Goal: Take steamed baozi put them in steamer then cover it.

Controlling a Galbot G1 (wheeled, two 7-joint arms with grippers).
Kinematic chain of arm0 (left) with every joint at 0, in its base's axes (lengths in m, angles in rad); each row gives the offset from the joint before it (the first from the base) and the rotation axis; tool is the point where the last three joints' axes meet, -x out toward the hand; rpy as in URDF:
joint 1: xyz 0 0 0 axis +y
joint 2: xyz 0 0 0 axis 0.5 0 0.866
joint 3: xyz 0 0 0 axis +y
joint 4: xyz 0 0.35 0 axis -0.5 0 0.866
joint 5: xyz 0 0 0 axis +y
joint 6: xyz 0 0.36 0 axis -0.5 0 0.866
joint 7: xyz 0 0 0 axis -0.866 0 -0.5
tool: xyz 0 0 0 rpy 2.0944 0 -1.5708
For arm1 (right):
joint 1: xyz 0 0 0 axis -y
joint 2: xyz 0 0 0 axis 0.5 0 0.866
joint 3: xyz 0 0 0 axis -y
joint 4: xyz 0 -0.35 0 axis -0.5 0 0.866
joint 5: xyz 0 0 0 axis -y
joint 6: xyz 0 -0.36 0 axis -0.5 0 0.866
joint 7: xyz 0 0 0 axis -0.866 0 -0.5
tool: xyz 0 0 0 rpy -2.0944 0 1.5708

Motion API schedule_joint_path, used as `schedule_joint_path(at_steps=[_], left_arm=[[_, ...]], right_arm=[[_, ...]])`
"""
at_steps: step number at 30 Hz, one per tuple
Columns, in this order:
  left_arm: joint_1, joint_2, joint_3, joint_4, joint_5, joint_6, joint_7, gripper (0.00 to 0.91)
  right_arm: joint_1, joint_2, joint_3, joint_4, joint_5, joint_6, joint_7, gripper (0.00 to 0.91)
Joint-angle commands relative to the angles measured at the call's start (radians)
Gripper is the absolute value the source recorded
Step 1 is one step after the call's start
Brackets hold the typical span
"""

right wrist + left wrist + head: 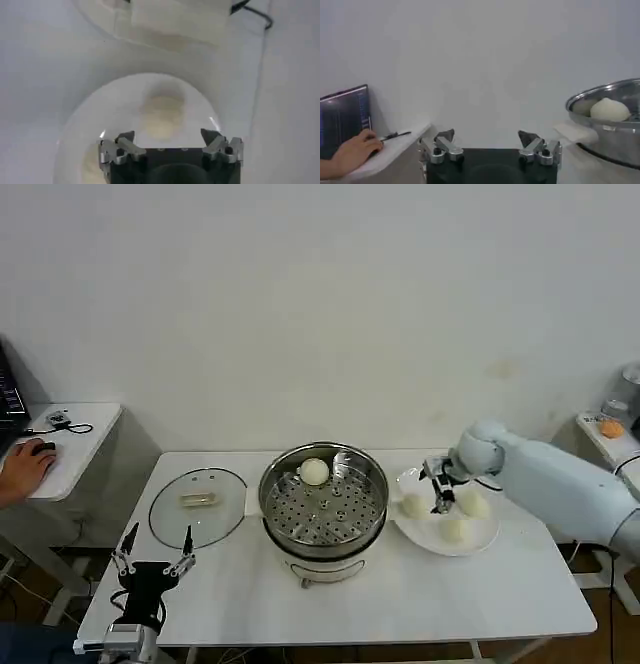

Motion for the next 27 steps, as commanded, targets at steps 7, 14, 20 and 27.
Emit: schedule_joint_path(at_steps=[7, 14, 20, 27], left_arm=[[0.003, -0.003, -0.007, 0.001, -0.004, -0.001, 0.001, 0.907], [0.000, -0.002, -0.007, 0.008, -0.004, -0.002, 0.002, 0.907], [-0.001, -0.005, -0.003, 0.006, -0.002, -0.002, 0.003, 0.907], [0.000, -0.008, -0.002, 0.002, -0.002, -0.002, 0.002, 0.907]], right_arm=[[-0.111, 0.143, 0.104, -0.239, -0.070, 0.008, 0.017, 0.907], [-0.109, 0.169, 0.138, -0.274, -0.081, 0.016, 0.030, 0.907], [-0.100, 0.169, 0.139, -0.261, -0.077, 0.013, 0.030, 0.907], [-0.092, 0.133, 0.131, -0.207, -0.062, -0.007, 0.033, 0.907]])
